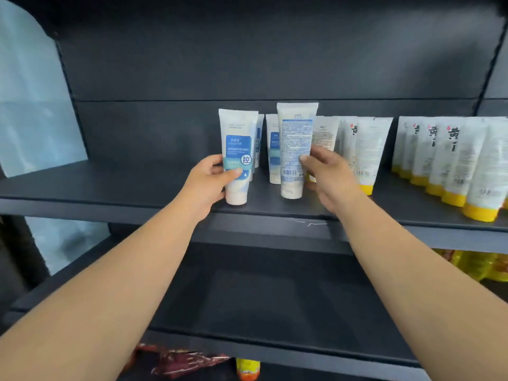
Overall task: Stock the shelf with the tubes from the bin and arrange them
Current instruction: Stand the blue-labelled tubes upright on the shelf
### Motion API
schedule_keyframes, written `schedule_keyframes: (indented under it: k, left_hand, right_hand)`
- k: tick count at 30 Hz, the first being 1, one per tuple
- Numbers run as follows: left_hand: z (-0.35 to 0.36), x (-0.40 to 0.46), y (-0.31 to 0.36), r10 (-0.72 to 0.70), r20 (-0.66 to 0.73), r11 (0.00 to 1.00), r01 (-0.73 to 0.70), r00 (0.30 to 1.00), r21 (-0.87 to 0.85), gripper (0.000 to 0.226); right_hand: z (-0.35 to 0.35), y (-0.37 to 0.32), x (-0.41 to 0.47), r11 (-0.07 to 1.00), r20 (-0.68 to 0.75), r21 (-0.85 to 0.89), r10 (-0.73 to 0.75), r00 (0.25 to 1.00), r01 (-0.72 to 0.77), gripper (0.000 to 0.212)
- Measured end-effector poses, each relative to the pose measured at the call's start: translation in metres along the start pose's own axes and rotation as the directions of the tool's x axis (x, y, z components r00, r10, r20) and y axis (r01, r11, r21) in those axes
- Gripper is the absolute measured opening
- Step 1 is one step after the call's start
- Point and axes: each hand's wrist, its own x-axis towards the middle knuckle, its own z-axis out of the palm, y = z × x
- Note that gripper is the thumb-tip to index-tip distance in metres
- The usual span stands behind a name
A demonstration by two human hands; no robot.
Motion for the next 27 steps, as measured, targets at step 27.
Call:
schedule_keyframes:
  k: [27]
  left_hand:
    - [0.002,0.092,-0.037,-0.063,0.046,0.997,0.060,0.997,0.052,0.031]
  right_hand:
    - [0.014,0.043,0.064,0.945,-0.022,-0.324,0.037,0.999,-0.042,0.031]
